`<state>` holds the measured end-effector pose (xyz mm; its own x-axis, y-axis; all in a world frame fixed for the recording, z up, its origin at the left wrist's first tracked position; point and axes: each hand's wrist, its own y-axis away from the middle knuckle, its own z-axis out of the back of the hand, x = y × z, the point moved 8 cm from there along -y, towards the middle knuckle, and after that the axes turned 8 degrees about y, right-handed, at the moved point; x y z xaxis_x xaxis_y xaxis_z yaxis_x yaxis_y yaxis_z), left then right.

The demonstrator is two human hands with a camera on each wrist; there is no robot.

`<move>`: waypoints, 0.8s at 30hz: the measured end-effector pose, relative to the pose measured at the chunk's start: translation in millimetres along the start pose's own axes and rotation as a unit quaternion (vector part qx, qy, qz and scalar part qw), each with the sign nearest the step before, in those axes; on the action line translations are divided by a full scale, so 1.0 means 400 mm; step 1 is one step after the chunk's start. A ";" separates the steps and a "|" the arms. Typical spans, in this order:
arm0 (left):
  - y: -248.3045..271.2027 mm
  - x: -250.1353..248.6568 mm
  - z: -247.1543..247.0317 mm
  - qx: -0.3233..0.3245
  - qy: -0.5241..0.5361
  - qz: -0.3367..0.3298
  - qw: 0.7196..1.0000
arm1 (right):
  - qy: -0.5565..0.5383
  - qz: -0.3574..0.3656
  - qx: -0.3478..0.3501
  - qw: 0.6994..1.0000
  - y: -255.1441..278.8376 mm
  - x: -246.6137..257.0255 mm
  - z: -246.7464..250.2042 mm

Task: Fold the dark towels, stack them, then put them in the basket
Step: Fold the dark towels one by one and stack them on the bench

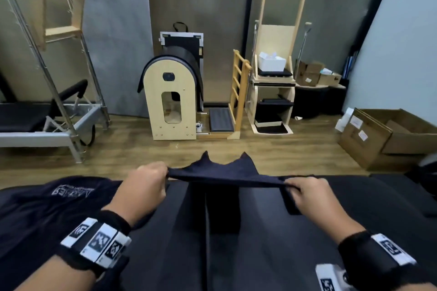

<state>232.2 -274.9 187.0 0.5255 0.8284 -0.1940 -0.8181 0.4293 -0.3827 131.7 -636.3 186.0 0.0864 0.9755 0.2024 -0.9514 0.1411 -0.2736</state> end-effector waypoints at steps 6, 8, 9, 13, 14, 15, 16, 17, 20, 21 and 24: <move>0.273 -0.109 -0.209 0.221 -0.012 0.099 0.970 | 0.042 -0.005 0.182 0.982 0.275 -0.128 -0.210; 0.349 -0.147 -0.238 0.249 -0.001 0.118 0.961 | 0.033 -0.023 0.201 0.979 0.359 -0.156 -0.239; 0.379 -0.159 -0.250 0.261 0.002 0.122 0.958 | 0.033 -0.031 0.217 0.975 0.393 -0.167 -0.252; 0.488 -0.232 -0.273 0.346 0.002 0.114 0.931 | 0.036 -0.050 0.318 0.946 0.525 -0.194 -0.272; 0.510 -0.249 -0.276 0.375 0.005 0.116 0.920 | 0.029 -0.050 0.338 0.939 0.549 -0.196 -0.272; 0.532 -0.265 -0.278 0.401 0.015 0.120 0.908 | 0.016 -0.053 0.356 0.933 0.572 -0.198 -0.269; 0.546 -0.276 -0.280 0.421 0.033 0.127 0.897 | 0.000 -0.059 0.370 0.927 0.587 -0.199 -0.266; 0.563 -0.285 -0.281 0.437 0.055 0.138 0.887 | -0.014 -0.066 0.382 0.922 0.604 -0.200 -0.263; 0.576 -0.288 -0.276 0.440 0.135 0.184 0.868 | -0.070 -0.098 0.413 0.903 0.630 -0.197 -0.260; 0.571 -0.287 -0.270 0.429 0.161 0.202 0.866 | -0.089 -0.108 0.412 0.900 0.627 -0.196 -0.257; 0.524 -0.271 -0.248 0.369 0.221 0.241 0.870 | -0.127 -0.137 0.384 0.904 0.579 -0.200 -0.243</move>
<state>27.1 -310.3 38.1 -0.0145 0.8273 -0.5616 -0.8102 0.3194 0.4914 -66.6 -665.3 15.0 0.3717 0.8380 0.3994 -0.8373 0.1168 0.5341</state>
